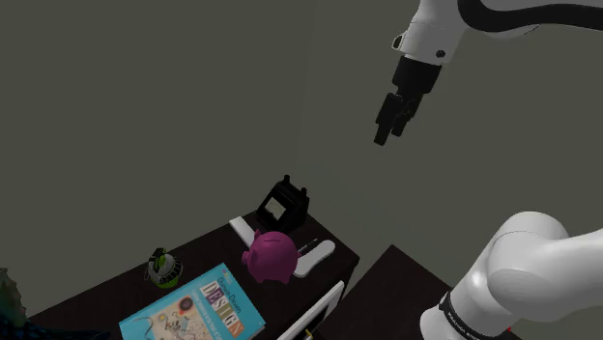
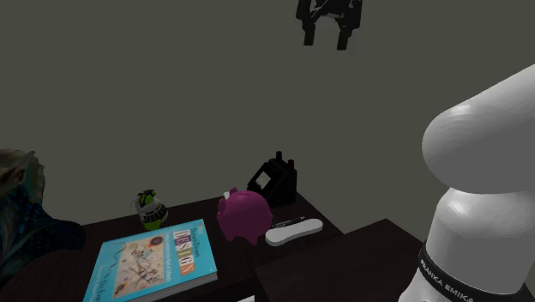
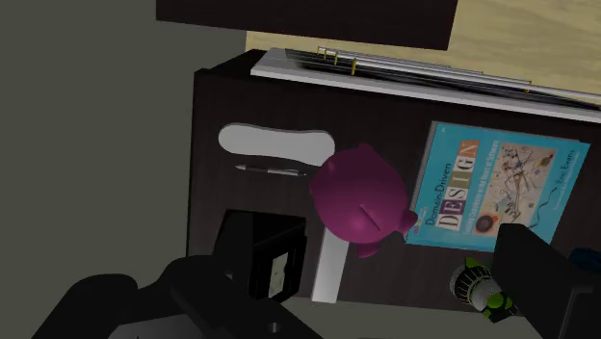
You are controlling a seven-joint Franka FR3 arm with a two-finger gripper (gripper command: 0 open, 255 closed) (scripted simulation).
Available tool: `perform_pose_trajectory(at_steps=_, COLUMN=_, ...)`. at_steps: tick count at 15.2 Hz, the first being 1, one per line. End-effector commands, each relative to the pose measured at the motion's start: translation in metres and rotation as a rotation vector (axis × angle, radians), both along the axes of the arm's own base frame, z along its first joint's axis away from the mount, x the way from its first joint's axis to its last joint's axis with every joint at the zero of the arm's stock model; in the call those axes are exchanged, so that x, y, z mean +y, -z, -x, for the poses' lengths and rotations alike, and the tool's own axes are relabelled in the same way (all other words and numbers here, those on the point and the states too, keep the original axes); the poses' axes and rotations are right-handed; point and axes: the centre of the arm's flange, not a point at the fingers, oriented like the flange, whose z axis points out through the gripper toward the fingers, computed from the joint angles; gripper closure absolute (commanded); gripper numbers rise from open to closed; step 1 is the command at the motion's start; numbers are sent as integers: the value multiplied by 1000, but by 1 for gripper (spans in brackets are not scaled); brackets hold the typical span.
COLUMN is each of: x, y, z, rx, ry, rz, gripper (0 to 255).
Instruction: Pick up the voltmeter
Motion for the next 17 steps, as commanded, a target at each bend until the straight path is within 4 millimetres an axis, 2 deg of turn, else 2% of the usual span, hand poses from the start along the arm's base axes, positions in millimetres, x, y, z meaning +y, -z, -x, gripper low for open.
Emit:
perform_pose_trajectory(at_steps=1, x=0, y=0, z=0, rx=0, ry=0, rz=0, gripper=0)
perform_pose_trajectory(at_steps=17, x=-37, y=147, z=-155, rx=65, ry=40, rz=22, gripper=0)
